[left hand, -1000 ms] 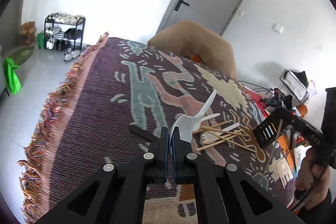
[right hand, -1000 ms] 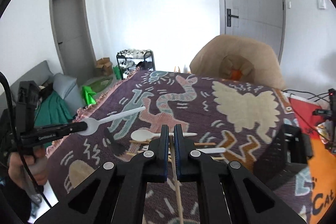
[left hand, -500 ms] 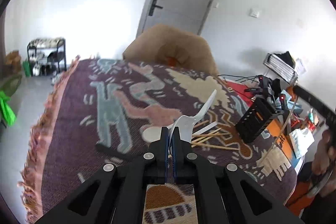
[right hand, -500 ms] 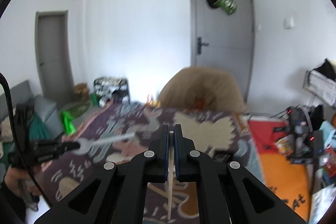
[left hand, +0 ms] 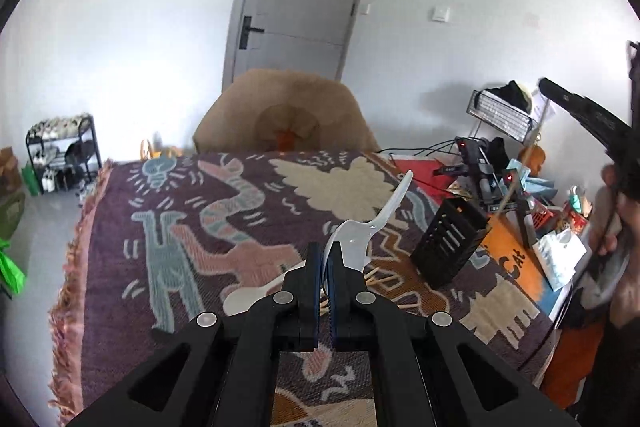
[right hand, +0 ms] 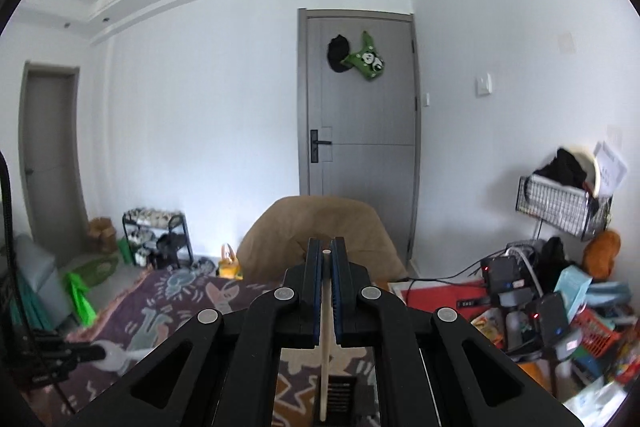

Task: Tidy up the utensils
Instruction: 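Carry the chopstick and fork to the black holder and drop them in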

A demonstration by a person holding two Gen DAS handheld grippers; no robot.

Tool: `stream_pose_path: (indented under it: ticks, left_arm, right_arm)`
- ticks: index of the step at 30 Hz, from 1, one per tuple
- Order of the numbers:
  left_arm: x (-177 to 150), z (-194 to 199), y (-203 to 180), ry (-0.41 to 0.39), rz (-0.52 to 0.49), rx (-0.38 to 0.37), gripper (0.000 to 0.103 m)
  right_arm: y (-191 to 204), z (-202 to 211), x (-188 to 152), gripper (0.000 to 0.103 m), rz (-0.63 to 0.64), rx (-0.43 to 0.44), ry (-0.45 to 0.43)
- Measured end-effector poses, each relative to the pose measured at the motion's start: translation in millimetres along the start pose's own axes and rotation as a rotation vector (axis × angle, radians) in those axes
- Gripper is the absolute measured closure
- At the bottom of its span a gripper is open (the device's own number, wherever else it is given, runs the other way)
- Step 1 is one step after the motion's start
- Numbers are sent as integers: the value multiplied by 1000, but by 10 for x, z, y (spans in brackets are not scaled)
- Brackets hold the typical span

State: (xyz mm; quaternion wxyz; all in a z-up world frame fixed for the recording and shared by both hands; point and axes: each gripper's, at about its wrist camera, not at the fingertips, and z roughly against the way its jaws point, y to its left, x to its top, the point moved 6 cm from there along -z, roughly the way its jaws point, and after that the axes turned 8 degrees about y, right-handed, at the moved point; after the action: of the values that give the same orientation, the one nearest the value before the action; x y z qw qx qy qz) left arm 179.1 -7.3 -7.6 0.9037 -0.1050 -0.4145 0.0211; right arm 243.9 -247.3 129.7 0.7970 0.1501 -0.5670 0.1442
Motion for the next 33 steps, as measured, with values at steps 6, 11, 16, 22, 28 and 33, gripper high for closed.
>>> stream_pose_path:
  ticks: [6, 11, 16, 22, 28, 33]
  left_arm:
    - [79, -41, -129, 8, -22, 0, 101]
    - [137, -57, -226, 18, -46, -2, 101]
    - [201, -124, -449, 58, -141, -12, 101]
    - [323, -173, -706, 91, -261, 2, 101]
    - [444, -291, -971, 150, -395, 27, 101]
    - [469, -422, -1167, 221, -516, 51, 101]
  right_arm:
    - [-19, -203, -171, 97, 0, -3, 33]
    - [-56, -203, -342, 66, -17, -3, 86]
    - [-224, 41, -483, 40, -98, 4, 62]
    - [-497, 332, -818, 38, -250, 36, 57]
    - [-707, 417, -1320, 38, -360, 33, 107]
    - [-884, 455, -1655, 29, -452, 28, 123]
